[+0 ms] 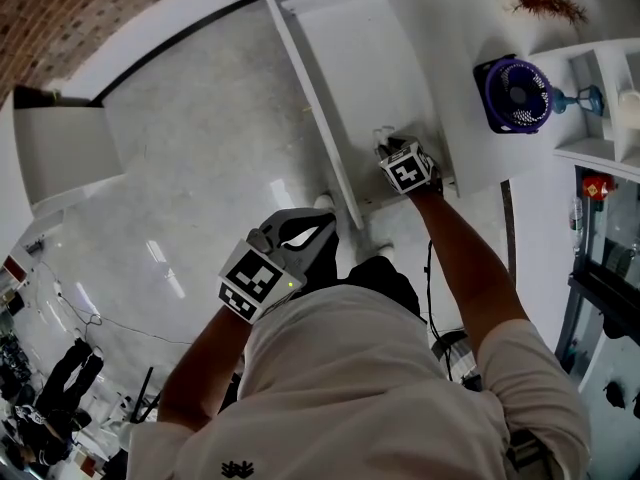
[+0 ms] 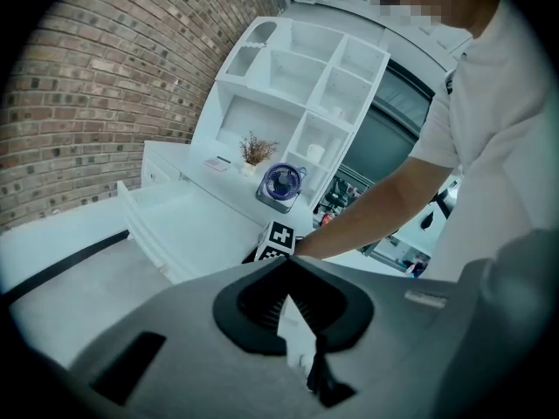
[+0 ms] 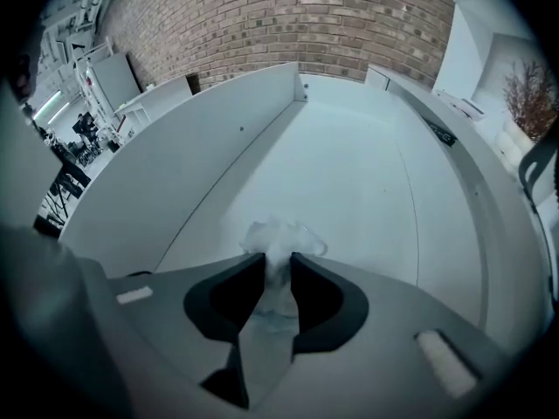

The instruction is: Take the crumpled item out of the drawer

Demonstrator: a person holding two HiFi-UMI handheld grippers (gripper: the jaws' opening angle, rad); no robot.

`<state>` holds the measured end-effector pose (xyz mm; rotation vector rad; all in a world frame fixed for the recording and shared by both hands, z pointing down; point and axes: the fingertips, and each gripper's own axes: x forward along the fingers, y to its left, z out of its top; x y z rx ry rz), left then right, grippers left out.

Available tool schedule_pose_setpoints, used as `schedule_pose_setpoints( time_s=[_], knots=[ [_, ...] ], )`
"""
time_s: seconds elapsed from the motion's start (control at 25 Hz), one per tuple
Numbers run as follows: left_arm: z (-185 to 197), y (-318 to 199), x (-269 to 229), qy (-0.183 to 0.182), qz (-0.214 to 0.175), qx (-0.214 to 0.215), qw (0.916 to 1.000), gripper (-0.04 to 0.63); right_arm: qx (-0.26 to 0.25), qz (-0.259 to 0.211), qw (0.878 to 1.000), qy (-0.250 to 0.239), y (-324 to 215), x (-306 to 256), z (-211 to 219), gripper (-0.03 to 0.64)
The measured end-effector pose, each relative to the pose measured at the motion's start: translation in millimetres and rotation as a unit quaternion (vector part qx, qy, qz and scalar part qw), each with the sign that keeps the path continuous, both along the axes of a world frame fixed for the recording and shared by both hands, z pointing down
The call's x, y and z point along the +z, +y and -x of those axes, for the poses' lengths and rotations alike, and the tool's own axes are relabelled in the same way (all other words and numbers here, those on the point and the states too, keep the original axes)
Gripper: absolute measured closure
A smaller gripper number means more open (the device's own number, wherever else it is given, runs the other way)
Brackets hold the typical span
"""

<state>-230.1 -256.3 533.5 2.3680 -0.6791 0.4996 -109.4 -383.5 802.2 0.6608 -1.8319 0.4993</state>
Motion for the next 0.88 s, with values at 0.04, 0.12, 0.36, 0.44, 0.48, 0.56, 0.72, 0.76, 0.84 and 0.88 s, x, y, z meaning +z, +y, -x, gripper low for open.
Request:
schedule_pose_setpoints(
  time_s=[0.04,0.12,0.36,0.44,0.48,0.56,0.72,0.76,0.84,0.88],
  knots=[
    [-1,-1,0,0.0,0.0,0.002,1.0,0.591,-0.003,-0.001,1.0,0.002,0,-1,0,0.513],
    [-3,-3,-2,0.003,-0.004,0.002,1.0,0.591,-0.007,-0.006,1.0,0.006,-1,-2,-1,0.518],
    [-5,-3,-4,0.009,-0.01,0.008,0.9999,0.591,-0.005,-0.011,1.0,-0.003,4,-13,0,0.531],
    [-7,-2,-5,0.011,-0.012,0.011,0.9998,0.591,-0.005,-0.016,1.0,-0.01,3,-19,2,0.531],
    [-9,-1,-5,0.01,-0.011,0.015,0.9998,0.591,-0.003,-0.019,1.0,-0.014,2,-23,3,0.531],
    [-12,2,-5,0.01,-0.011,0.02,0.9997,0.591,-0.002,-0.026,0.999,-0.024,1,-31,4,0.532],
    [-23,7,-8,0.017,-0.019,0.022,0.9994,0.591,-0.003,-0.045,0.998,-0.051,0,-51,9,0.532],
    [-25,8,-8,0.017,-0.021,0.023,0.9994,0.591,-0.002,-0.048,0.997,-0.058,1,-57,10,0.532],
    [-30,11,-10,0.017,-0.024,0.026,0.9992,0.591,0.005,-0.049,0.996,-0.068,4,-71,11,0.534],
    [-32,14,-12,0.017,-0.026,0.026,0.9992,0.591,0.007,-0.051,0.996,-0.073,6,-77,11,0.532]
  ],
)
